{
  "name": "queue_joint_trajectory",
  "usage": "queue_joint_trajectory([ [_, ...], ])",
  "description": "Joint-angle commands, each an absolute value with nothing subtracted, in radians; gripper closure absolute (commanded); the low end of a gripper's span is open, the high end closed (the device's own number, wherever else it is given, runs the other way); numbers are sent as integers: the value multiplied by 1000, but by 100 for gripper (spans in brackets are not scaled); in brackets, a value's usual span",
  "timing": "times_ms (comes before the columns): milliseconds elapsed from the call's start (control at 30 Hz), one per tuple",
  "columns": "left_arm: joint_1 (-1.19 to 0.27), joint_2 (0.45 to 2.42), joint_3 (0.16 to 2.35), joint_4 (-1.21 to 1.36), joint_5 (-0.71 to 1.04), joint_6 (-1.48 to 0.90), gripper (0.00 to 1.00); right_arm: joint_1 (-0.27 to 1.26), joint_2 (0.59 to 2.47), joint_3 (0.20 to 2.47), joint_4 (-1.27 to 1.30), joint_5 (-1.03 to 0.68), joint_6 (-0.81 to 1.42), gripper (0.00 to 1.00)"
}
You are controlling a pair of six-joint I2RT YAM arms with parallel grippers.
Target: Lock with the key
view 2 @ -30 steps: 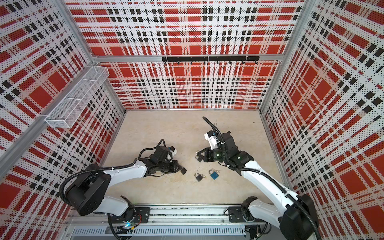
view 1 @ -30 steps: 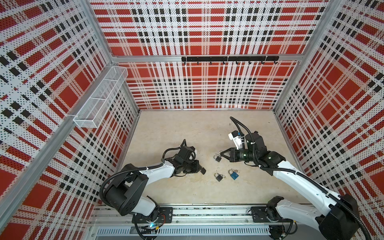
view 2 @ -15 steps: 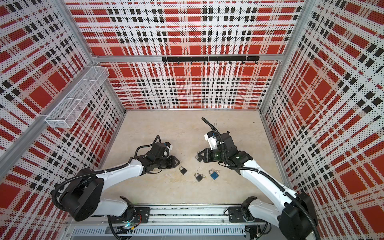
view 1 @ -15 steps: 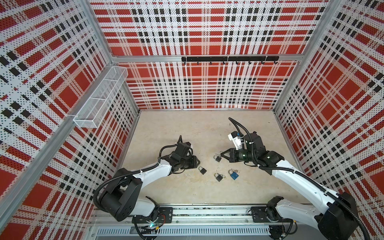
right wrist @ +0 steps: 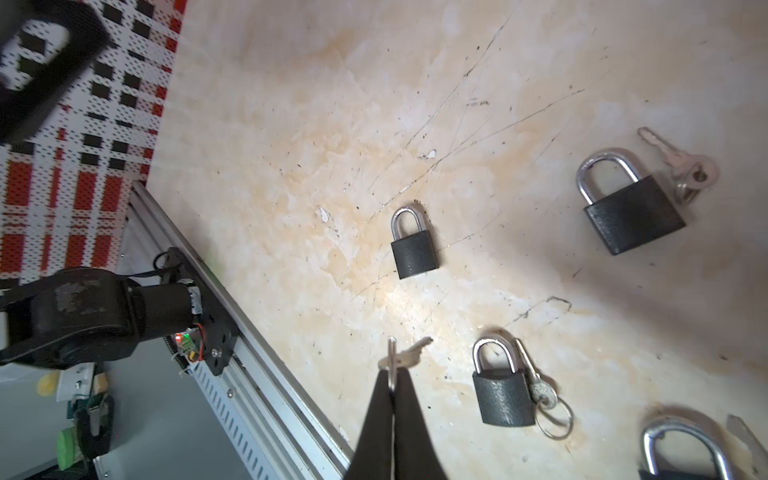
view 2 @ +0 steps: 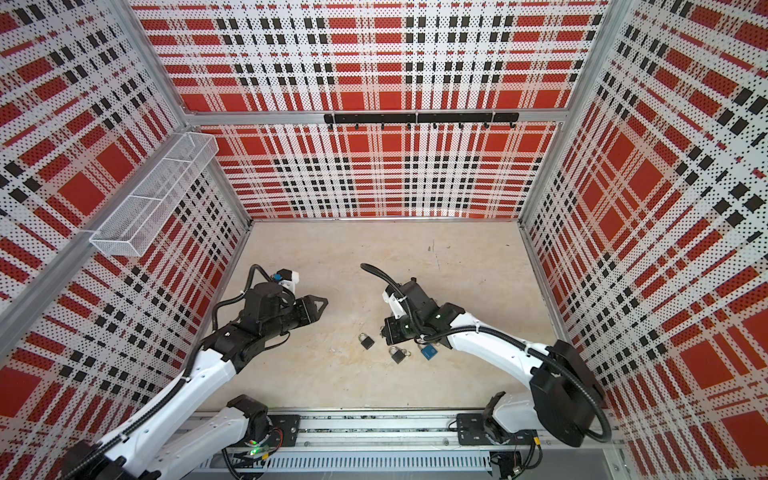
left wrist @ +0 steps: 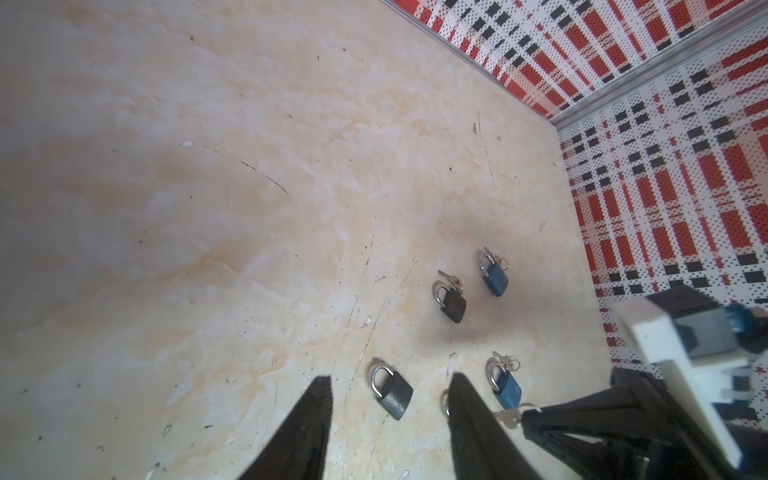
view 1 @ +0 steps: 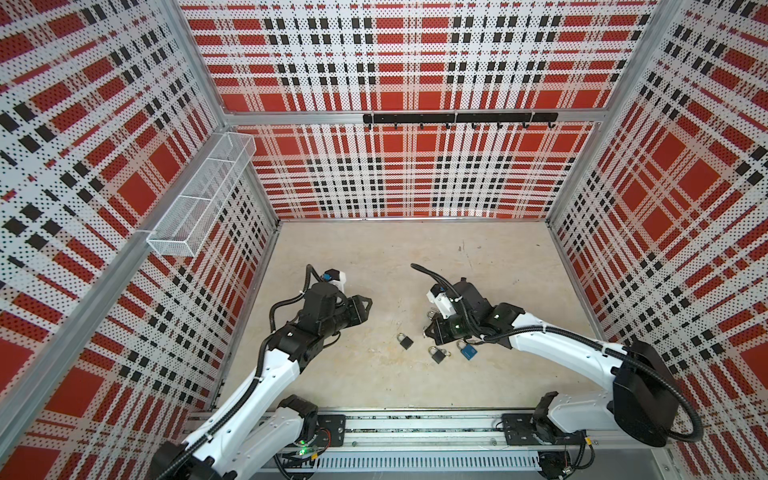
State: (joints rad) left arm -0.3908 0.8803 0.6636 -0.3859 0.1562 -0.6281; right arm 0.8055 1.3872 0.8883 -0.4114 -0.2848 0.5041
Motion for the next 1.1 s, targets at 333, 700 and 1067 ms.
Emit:
queue_joint_trajectory([
  [333,-333,750,641,-522,165,-642,51,857,1555,995,-418,-219,480,100],
  [700,-310,729,631,-523,193,-643,51,863,1674,1079,-498,-187,471,100],
  [1067,-259,721,607,-512,226,-642,51,870,1777,1148,-538,-172,459,100],
])
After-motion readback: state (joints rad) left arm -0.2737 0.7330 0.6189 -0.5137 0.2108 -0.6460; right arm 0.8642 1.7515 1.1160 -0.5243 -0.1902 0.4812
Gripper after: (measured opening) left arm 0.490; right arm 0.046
